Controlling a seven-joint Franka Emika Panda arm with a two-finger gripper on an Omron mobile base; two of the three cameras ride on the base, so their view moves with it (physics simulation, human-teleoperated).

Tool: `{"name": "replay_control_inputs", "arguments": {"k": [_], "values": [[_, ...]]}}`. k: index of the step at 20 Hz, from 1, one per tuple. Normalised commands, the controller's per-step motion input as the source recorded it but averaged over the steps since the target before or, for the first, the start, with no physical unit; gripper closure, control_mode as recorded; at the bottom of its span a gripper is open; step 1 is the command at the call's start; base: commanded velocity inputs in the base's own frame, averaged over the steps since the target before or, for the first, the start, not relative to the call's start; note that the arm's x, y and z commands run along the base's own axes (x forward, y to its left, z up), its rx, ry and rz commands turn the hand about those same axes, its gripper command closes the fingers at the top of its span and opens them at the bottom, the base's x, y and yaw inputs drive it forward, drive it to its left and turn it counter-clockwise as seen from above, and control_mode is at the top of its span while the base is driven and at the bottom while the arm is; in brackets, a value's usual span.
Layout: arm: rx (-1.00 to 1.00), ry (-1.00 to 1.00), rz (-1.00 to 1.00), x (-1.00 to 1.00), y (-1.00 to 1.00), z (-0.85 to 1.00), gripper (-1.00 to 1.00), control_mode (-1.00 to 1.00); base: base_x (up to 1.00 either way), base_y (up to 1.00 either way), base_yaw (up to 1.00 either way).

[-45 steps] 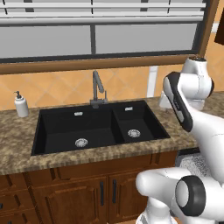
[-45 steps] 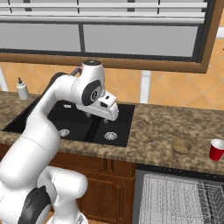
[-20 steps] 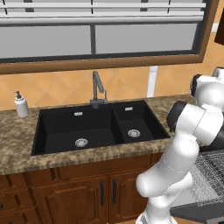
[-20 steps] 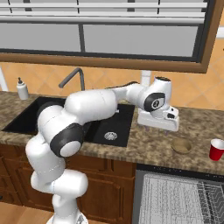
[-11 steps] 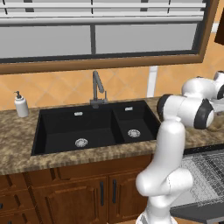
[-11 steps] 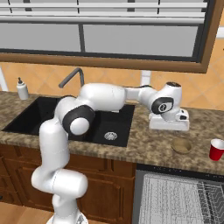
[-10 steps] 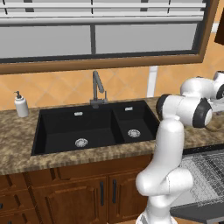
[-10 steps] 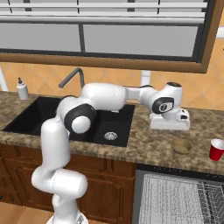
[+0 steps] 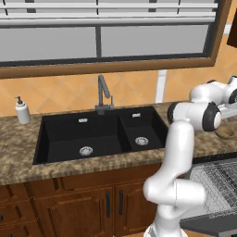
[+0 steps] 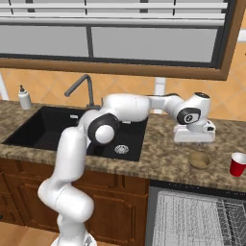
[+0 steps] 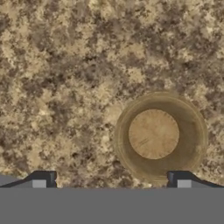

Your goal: Pick up the cup and bowl from the counter, place them in the dishwasher, and close the dishwasher door.

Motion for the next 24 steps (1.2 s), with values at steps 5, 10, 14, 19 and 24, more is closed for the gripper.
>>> {"name": "replay_control_inputs", "arguments": {"k": [5, 10, 14, 19, 24], "values": [[0.0, 0.0, -0.05, 0.0, 0.01, -0.24, -1.0, -1.0, 0.0, 0.0, 0.0], [0.0, 0.0, -0.03, 0.0, 0.0, -0.44, -1.0, -1.0, 0.0, 0.0, 0.0], [0.0, 0.0, -0.01, 0.01, 0.0, -0.68, -1.0, -1.0, 0.0, 0.0, 0.0], [0.0, 0.0, 0.0, 0.1, 0.0, -0.56, -1.0, -1.0, 0.0, 0.0, 0.0], [0.0, 0.0, 0.0, 0.01, 0.0, -0.43, -1.0, -1.0, 0.0, 0.0, 0.0]]}}
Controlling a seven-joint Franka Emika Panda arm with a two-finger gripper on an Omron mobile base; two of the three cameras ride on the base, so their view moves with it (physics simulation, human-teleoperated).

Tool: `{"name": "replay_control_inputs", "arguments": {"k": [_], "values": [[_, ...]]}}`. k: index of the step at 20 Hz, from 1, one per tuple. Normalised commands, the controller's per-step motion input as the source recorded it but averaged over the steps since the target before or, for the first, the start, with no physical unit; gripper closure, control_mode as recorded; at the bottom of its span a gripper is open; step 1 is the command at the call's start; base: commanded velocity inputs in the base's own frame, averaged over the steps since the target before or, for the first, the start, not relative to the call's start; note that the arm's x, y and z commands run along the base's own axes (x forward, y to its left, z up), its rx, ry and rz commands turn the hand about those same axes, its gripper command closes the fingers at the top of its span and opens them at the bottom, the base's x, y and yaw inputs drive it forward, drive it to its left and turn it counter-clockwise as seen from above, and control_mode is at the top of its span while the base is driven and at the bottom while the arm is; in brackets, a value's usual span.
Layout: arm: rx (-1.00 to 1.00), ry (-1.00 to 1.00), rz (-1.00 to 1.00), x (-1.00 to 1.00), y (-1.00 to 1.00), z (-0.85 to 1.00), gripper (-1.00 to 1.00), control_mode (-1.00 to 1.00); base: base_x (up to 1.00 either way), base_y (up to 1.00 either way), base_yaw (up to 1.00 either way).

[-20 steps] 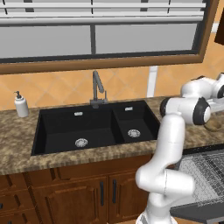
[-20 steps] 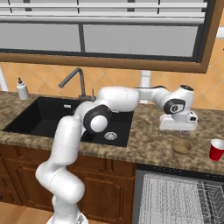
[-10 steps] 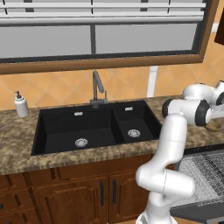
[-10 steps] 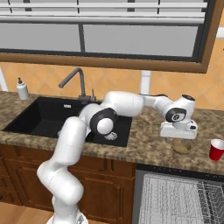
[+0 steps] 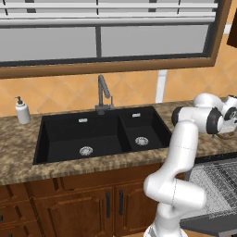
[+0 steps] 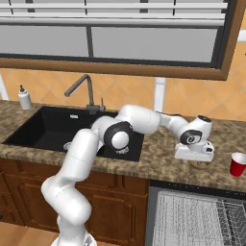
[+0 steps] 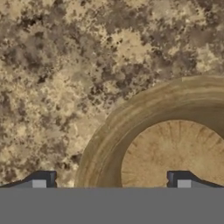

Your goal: Pick up the cup and bowl from the counter, place them in the dishwasher, and close the dishwasher door.

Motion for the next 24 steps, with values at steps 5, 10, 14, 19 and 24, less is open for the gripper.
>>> {"name": "replay_control_inputs", "arguments": {"k": [5, 10, 14, 19, 24], "values": [[0.0, 0.0, 0.0, 0.0, 0.0, -0.03, -1.0, -1.0, 0.0, 0.0, 0.0], [0.0, 0.0, 0.0, 0.0, 0.0, 0.0, 1.0, -1.0, 0.0, 0.0, 0.0], [0.0, 0.0, 0.0, 0.0, 0.0, 0.0, 1.0, -1.0, 0.0, 0.0, 0.0], [0.0, 0.0, 0.0, -0.04, 0.0, 0.0, 1.0, -1.0, 0.0, 0.0, 0.0], [0.02, -0.12, 0.06, -0.88, 0.0, -0.02, 1.0, -1.0, 0.0, 0.0, 0.0]]}}
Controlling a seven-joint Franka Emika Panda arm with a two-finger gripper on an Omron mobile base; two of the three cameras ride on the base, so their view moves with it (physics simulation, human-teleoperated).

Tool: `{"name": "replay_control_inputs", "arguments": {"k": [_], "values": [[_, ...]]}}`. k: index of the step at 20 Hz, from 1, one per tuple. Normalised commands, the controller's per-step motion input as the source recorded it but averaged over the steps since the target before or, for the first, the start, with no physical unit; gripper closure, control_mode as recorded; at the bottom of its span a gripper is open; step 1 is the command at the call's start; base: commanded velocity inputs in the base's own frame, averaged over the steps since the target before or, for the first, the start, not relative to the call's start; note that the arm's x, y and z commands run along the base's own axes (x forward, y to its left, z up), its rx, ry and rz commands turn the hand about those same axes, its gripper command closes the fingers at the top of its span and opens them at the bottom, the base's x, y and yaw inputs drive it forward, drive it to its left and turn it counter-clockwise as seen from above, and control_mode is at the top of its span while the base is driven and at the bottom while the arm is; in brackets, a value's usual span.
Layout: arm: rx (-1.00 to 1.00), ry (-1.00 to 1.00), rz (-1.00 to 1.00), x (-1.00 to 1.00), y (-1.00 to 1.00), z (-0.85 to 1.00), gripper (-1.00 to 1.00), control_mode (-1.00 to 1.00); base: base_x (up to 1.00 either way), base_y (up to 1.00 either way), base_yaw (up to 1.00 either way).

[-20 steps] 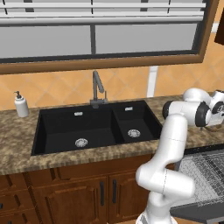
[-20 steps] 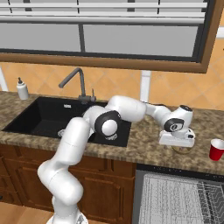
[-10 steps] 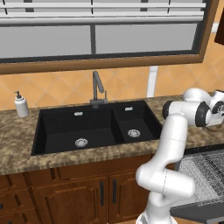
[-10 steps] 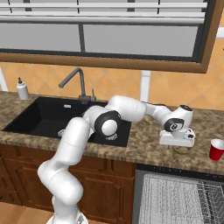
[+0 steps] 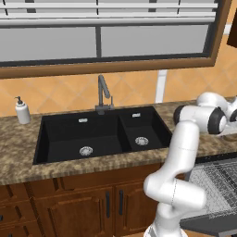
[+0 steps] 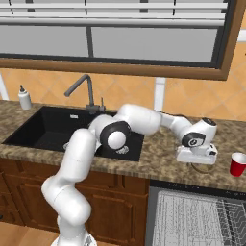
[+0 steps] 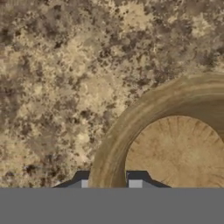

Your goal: Pick up the cup and bowl from the counter, place them in the dishwasher, and close the dishwasher door.

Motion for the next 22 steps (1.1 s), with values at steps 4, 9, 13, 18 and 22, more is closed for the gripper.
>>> {"name": "replay_control_inputs", "arguments": {"k": [4, 9, 13, 18, 22], "values": [[0.0, -0.12, 0.19, -1.0, 0.02, -0.12, 1.0, -1.0, 0.0, 0.0, 0.0], [0.0, -0.08, 0.22, -1.0, 0.09, -0.13, 1.0, -1.0, 0.0, 0.0, 0.0], [0.0, -0.05, 0.2, -1.0, 0.01, -0.31, 1.0, -1.0, 0.0, 0.0, 0.0], [0.0, -0.1, 0.15, -1.0, 0.0, -0.28, 1.0, -1.0, 0.0, 0.0, 0.0], [0.0, -0.11, 0.11, -0.92, 0.0, -0.35, 1.0, -1.0, 0.0, 0.0, 0.0]]}}
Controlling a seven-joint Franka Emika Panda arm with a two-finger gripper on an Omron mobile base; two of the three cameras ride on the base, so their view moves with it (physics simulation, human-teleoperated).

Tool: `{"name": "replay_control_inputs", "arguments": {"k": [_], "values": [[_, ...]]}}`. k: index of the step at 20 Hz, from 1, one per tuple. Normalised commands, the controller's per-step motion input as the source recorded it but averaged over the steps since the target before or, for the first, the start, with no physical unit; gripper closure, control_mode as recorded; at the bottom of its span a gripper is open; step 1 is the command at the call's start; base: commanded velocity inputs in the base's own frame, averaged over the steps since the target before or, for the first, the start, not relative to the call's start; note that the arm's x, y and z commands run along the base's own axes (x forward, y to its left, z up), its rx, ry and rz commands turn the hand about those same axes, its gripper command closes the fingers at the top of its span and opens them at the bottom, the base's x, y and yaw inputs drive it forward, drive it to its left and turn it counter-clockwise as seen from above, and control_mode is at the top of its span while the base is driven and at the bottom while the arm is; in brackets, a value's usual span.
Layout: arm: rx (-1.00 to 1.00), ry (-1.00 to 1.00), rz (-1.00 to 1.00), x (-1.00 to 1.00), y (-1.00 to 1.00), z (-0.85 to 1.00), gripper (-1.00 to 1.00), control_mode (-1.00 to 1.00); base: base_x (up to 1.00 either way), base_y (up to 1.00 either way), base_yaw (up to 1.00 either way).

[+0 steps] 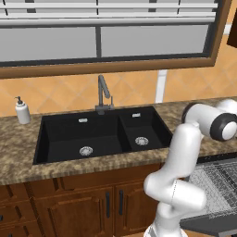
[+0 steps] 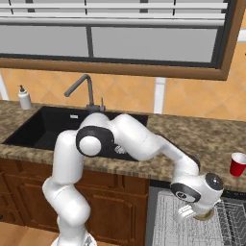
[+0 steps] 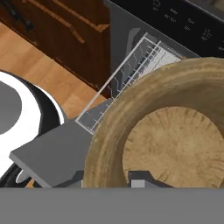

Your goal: Pick up the cup and bowl from the counter, place them in the dishwasher, and close the dishwasher door.

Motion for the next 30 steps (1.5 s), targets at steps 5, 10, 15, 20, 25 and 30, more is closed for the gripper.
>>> {"name": "replay_control_inputs", "arguments": {"k": [5, 10, 15, 20, 25, 30], "values": [[0.0, -0.13, 0.0, -0.28, 0.07, -0.06, 1.0, -1.0, 0.0, 0.0, 0.0], [0.0, -0.01, -0.15, 0.18, 0.26, 0.04, 1.0, -1.0, 0.0, 0.0, 0.0], [0.0, 0.03, -0.08, 0.11, 0.17, -0.2, 1.0, -1.0, 0.0, 0.0, 0.0], [0.0, 0.03, 0.0, 0.17, 0.02, -0.44, 1.0, -1.0, 0.0, 0.0, 0.0], [0.0, 0.0, 0.0, 0.04, -0.04, -0.55, 1.0, -1.0, 0.0, 0.0, 0.0], [0.02, 0.0, -0.04, 0.0, -0.44, -0.26, 1.0, -1.0, 0.0, 0.0, 0.0]]}}
